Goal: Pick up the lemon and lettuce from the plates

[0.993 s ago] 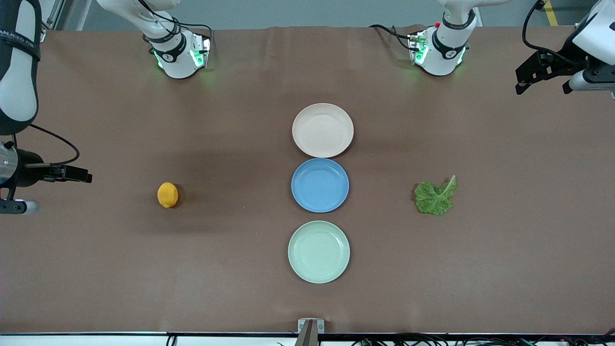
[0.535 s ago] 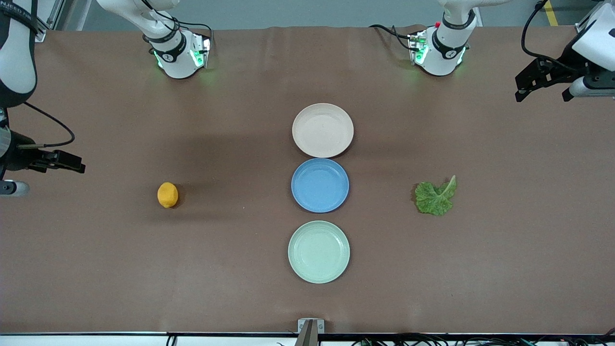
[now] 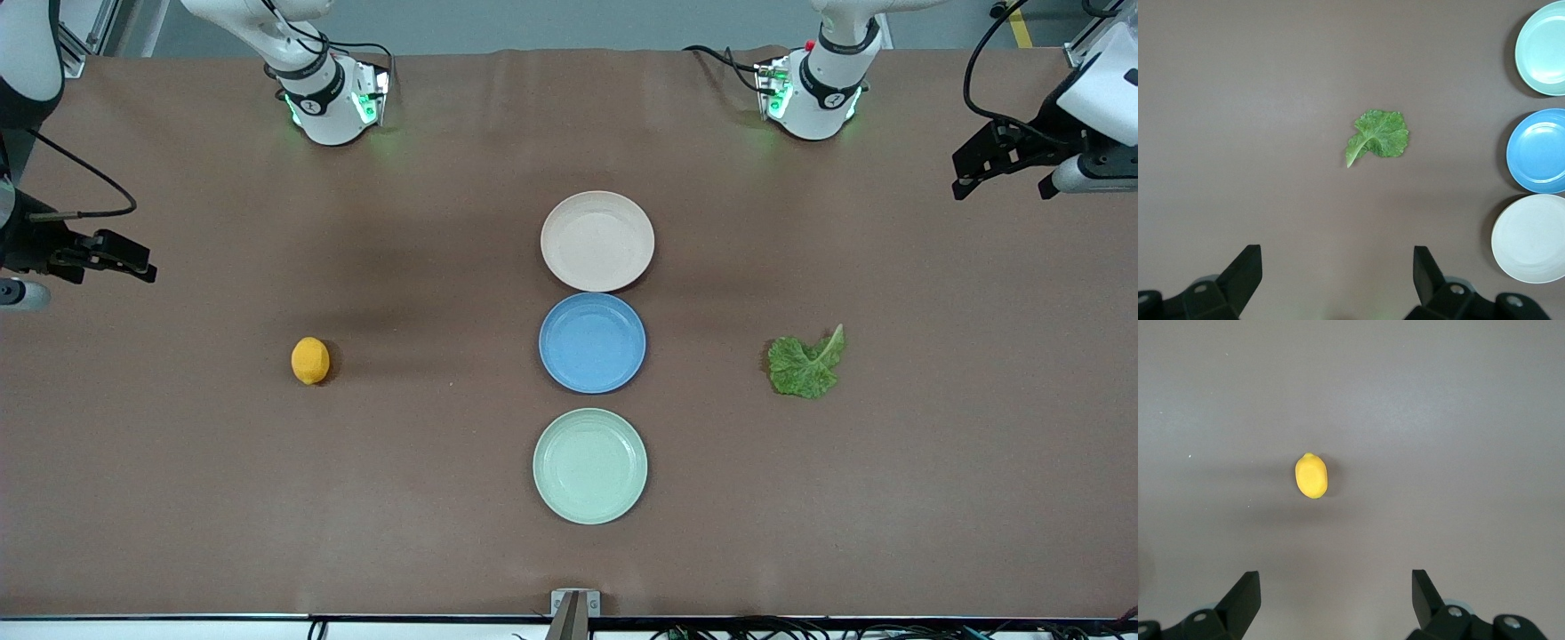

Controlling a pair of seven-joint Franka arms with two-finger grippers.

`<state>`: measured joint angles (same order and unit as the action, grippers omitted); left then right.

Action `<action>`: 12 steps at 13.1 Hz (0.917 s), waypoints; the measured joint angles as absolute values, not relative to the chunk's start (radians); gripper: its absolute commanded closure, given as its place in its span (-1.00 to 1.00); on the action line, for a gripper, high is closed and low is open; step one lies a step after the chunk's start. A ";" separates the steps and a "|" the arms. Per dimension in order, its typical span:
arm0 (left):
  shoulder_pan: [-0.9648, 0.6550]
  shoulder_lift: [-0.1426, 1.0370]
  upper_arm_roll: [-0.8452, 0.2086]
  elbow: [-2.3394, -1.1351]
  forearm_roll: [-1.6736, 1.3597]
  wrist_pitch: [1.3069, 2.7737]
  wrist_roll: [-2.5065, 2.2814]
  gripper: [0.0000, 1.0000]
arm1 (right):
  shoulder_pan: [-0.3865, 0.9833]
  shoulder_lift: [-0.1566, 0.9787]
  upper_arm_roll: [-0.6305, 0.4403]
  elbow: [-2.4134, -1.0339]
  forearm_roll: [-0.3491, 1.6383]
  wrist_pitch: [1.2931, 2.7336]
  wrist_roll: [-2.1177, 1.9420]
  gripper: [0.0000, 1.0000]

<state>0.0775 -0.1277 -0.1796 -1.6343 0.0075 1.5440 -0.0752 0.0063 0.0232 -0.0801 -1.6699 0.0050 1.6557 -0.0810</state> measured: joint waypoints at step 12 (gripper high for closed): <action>0.077 -0.112 -0.179 -1.637 0.007 1.545 -0.078 -1.00 | -0.002 -0.074 -0.069 -1.696 0.003 1.605 -0.081 -1.00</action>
